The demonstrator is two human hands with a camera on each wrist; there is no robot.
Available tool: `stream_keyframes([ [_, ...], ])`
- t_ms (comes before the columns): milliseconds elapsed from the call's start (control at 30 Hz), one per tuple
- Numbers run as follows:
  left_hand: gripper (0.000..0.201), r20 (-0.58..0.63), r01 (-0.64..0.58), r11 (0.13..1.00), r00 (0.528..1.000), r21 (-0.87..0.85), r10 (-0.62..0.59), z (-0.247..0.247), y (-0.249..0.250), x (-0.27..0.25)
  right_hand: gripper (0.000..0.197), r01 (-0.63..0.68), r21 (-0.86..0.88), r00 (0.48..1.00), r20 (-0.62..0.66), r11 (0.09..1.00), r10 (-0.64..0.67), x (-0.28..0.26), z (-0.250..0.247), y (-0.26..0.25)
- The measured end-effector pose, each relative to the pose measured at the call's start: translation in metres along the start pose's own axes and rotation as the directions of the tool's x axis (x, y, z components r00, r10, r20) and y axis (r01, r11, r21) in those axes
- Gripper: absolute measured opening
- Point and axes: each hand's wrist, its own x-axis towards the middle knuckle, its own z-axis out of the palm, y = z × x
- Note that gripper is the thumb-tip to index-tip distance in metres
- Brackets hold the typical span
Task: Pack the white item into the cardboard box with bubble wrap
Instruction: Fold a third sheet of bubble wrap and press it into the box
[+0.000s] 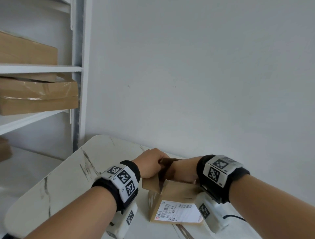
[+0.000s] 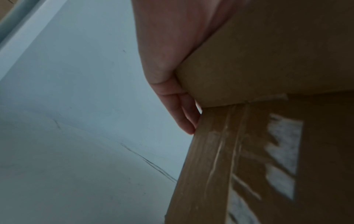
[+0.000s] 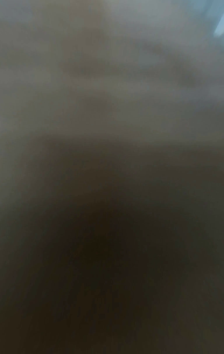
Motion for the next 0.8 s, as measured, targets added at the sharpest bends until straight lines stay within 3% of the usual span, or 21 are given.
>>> stream_keyframes([
  [133, 0.025, -0.021, -0.011, 1.000, 1.000, 0.000, 0.011, 0.003, 0.002, -0.004, 0.035, -0.135, 0.043, 0.989, 0.067, 0.990, 0.132, -0.028, -0.019, 0.012],
  [333, 0.027, -0.027, -0.001, 0.998, 1.000, -0.055, -0.001, 0.007, 0.002, -0.006, 0.040, -0.108, -0.017, 0.992, 0.066, 0.994, 0.109, -0.045, -0.021, 0.026],
  [467, 0.025, -0.022, -0.005, 0.998, 1.000, -0.064, 0.004, 0.007, 0.002, -0.004, 0.040, -0.088, -0.174, 0.996, 0.015, 0.981, 0.092, -0.028, -0.011, 0.032],
  [800, 0.034, 0.002, 0.003, 0.995, 1.000, -0.102, -0.003, 0.006, -0.001, 0.002, 0.037, -0.067, -0.061, 0.997, 0.040, 0.996, 0.070, -0.003, -0.003, 0.043],
])
